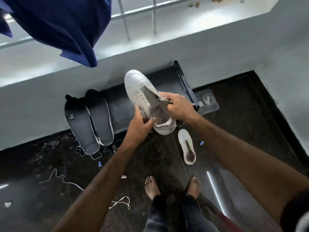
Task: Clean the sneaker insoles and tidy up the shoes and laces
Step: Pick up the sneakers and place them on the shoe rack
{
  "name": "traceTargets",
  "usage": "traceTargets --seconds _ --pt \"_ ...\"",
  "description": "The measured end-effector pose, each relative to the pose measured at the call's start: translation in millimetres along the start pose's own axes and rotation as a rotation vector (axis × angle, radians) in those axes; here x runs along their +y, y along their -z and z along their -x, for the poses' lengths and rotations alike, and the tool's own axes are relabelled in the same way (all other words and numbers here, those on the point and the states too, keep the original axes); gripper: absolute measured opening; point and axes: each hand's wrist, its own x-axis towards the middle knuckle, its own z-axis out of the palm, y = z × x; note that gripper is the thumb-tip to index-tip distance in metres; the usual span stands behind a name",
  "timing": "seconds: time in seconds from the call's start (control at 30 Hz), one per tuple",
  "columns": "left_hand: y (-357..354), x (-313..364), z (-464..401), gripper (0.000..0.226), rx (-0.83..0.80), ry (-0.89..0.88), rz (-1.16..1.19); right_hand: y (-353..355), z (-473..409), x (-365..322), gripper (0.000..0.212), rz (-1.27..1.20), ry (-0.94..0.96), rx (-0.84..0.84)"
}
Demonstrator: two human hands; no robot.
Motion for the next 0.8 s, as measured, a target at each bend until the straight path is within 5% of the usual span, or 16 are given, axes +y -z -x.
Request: traceTargets --seconds 0.3,0.6,0.8 --pt "15 -45 -64 0.063 0.108 0.076 -0.019 -31 -71 -22 0.058 0.034 0.011 -0.107" --pt "18 -52 -76 0.069 0.138 -0.005 -0.022 -43 -71 4 0.069 -0.082 0.017 -0.029" --pt "5 -53 -59 0.082 0.154 -0.027 0.101 -41 -73 5 0.048 -0.173 0.127 -0.058"
